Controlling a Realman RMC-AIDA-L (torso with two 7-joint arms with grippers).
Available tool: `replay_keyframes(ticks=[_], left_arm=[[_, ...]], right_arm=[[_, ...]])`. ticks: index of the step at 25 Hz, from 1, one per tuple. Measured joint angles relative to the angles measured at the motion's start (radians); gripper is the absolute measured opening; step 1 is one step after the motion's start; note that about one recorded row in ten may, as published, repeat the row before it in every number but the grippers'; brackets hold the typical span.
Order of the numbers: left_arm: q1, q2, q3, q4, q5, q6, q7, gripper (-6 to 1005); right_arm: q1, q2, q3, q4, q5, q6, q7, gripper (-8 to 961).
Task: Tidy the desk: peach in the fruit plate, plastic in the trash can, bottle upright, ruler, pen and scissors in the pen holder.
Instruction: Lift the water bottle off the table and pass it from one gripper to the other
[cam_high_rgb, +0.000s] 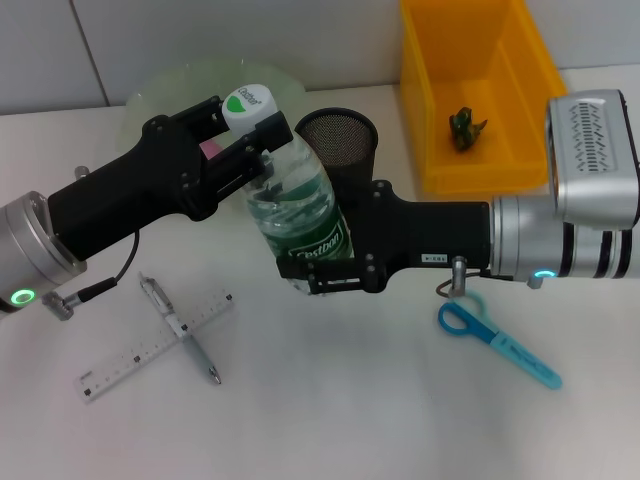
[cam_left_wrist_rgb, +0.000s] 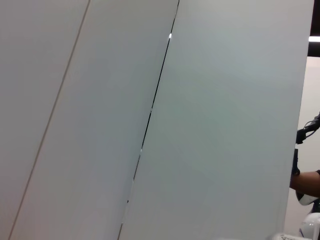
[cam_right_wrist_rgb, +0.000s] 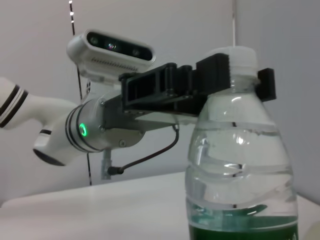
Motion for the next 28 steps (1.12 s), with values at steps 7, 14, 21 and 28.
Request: replay_keyframes(ticks=[7,14,21,28], left_arm=[[0.002,0.002,-0.004,0.002,0.001,-0.002,0.0,447],[0.002,0.002,-0.006,0.006,0.001,-0.003,-0.004,448],[0.002,0.002,-0.001,0.007,-0.001,-0.003,-0.002,446],[0.002,0.003,-0.002,0.008,-0.004,-0.003,-0.002,443]], right_arm=[[-0.015,-0.002,-0.007,-0.051,-0.026,-0.001,0.045,754],[-0.016,-0.003,-0.007,-0.07,-0.049,-0.001,0.071,747],[-0.017,-0.003,-0.008,-0.073,-0.052,0.01,0.074,739],[-0.017,-0.003,-0.008,-0.074,-0.061,0.017,0.076,732]])
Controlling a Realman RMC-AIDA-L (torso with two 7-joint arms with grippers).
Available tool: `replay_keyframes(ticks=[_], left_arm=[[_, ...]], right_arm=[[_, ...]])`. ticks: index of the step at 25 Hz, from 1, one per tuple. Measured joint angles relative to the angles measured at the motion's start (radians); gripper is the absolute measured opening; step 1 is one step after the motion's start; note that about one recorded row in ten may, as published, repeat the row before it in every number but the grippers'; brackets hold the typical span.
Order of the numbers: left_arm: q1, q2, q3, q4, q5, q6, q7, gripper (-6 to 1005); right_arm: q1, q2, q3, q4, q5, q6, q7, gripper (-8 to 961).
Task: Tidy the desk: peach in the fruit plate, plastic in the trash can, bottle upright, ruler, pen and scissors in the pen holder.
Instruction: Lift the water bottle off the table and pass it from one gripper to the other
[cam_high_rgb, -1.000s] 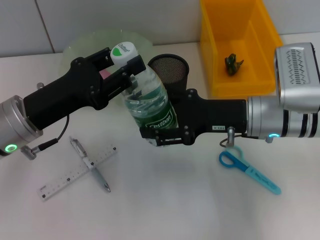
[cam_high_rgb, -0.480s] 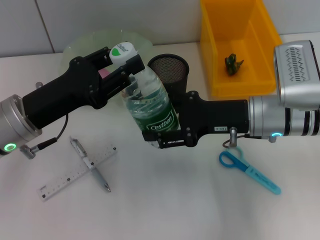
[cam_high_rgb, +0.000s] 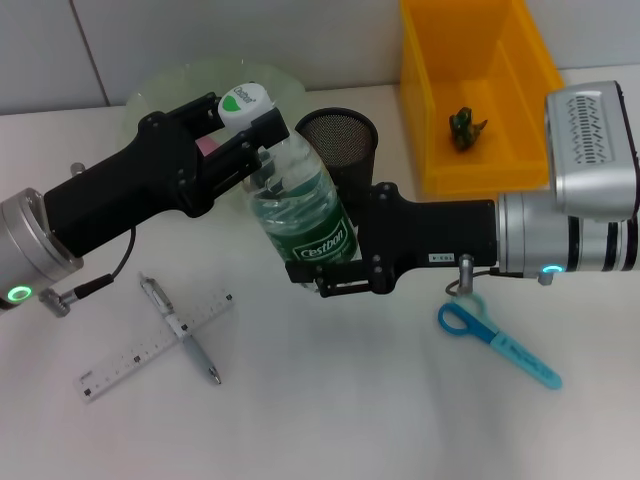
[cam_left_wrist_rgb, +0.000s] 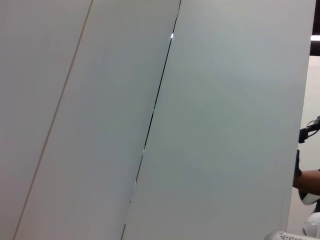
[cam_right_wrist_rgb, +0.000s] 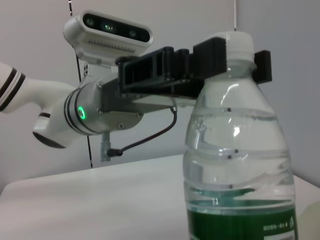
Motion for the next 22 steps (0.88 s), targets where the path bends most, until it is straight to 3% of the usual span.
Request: replay_keyframes(ticks=[22], left_arm=[[-0.004,0.002,-0.01,0.016,-0.002,0.004,-0.009,442]], right_arm=[[0.0,0.0,-0.026,0.012,-0.017,0.057,0.011,708]])
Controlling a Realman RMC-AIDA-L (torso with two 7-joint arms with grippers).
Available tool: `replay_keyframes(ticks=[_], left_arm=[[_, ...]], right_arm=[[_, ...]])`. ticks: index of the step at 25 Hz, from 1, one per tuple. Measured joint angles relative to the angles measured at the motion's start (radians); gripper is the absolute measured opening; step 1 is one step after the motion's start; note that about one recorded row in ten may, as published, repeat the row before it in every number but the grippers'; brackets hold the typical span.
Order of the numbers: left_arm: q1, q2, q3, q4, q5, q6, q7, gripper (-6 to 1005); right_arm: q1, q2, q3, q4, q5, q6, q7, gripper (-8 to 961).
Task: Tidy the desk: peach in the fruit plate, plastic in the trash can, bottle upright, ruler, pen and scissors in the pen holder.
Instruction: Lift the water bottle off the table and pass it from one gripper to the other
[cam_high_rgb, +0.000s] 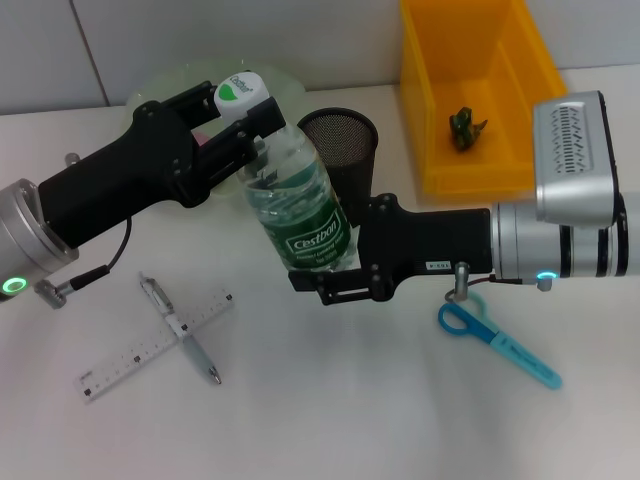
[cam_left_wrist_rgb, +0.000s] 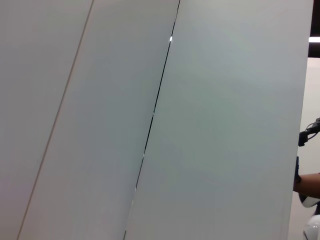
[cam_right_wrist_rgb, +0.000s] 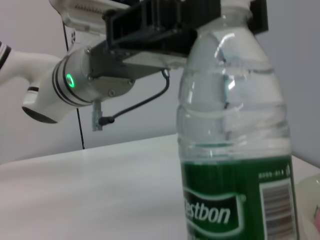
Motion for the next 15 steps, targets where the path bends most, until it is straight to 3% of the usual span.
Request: replay_keyframes(ticks=[15], left_arm=[[0.003,0.002,-0.002,0.025,-0.01,0.007,-0.026,442]], right_arm=[[-0.018,0.0,-0.001,0.013,-0.007,0.032,0.0,691]])
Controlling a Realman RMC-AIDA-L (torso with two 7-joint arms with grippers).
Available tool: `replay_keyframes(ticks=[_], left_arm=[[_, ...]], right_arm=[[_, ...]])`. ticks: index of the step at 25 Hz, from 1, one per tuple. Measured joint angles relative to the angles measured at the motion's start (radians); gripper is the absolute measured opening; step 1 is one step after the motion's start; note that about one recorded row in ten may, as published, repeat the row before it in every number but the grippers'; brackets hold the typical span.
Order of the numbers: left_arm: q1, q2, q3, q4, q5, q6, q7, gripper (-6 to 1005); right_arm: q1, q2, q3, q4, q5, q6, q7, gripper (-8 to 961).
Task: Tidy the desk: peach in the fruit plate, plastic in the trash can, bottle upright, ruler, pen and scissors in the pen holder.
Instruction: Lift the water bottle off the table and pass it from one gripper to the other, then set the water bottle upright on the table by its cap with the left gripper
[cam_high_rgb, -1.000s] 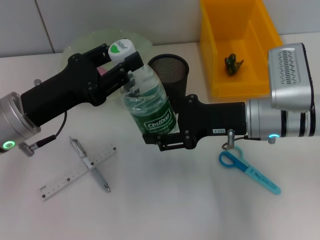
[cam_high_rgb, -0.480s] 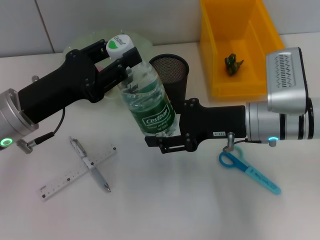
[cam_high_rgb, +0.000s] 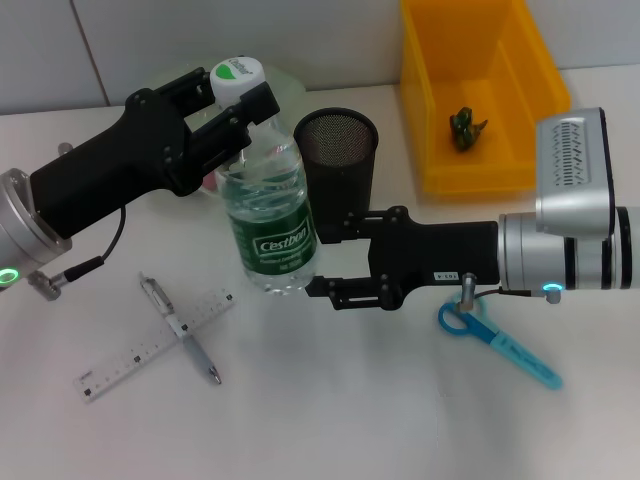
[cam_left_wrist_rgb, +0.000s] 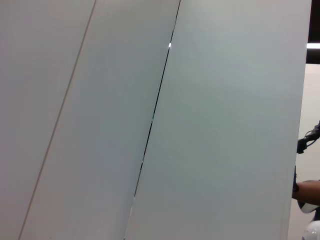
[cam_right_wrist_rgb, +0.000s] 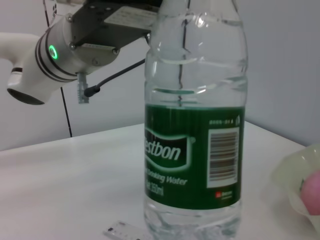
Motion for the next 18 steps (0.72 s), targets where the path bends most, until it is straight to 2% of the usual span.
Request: replay_keyframes(ticks=[7,13,18], left_arm=[[0.008,0.001,-0.003,0.004,0.003,-0.003,-0.001,441],[0.026,0.005,-0.041,0.005,0.008,-0.029,0.034,441],[0.045,0.004,-0.066,0.005,0.006,-0.086,0.105,441]], right_arm=[[-0.018,0.0,0.003,-0.001,0.002,0.012,0.0,688],[-0.044,0.002,0.039,-0.008,0.017,0.01,-0.02,688],[-0.068,0.004,0.087,0.022,0.113,0.005,-0.097,689]])
